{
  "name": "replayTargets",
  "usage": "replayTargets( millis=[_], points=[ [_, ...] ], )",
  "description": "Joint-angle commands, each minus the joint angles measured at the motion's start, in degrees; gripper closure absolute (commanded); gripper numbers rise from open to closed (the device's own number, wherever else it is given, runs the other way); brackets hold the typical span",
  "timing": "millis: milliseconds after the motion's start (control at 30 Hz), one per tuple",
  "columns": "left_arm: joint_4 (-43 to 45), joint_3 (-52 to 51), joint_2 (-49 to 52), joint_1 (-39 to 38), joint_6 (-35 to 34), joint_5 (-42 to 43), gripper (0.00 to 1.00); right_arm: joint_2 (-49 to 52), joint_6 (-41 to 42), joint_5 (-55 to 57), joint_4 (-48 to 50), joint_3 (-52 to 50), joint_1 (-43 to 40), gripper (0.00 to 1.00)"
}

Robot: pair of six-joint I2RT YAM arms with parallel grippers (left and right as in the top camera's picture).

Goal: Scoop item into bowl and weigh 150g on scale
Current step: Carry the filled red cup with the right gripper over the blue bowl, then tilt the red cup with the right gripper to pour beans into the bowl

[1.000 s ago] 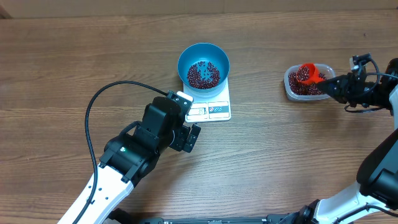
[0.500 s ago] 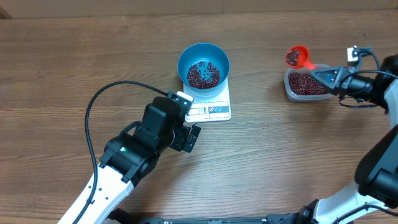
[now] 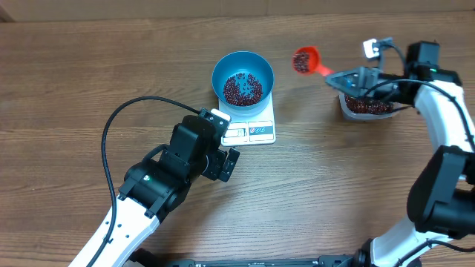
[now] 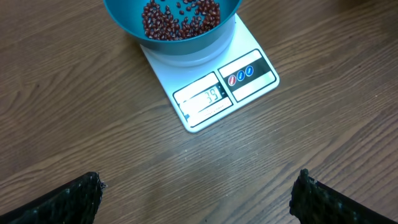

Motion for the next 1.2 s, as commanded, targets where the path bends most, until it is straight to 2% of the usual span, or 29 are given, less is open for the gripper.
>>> replayTargets(
  millis=[0,200,500,767,967,1167],
  points=[
    [0.24,0.02,0.20,0.24,1.03,0.70,0.00,0.28,4.02,-0.61,3.21,-0.15,3.65,0.96],
    [0.24,0.02,0.20,0.24,1.03,0.70,0.00,0.28,11.85,8.37,12.59,-0.15,10.62,0.96],
    [0.24,0.02,0.20,0.24,1.03,0.70,0.01,0.28,11.50,26.62,20.09,-0.15,18.25,0.96],
    [0.24,0.02,0.20,0.24,1.03,0.70,0.00,0.28,-4.87,35.63,23.28,-0.15,20.28,0.96],
    [0.22,0.02,0.20,0.24,1.03,0.70,0.00,0.28,-23.26,37.07,23.58,-0.15,20.28,0.96],
    [0.22,0.02,0.20,0.24,1.03,0.70,0.01,0.28,-32.65,37.03,23.56,-0.15,20.28,0.96]
  ],
)
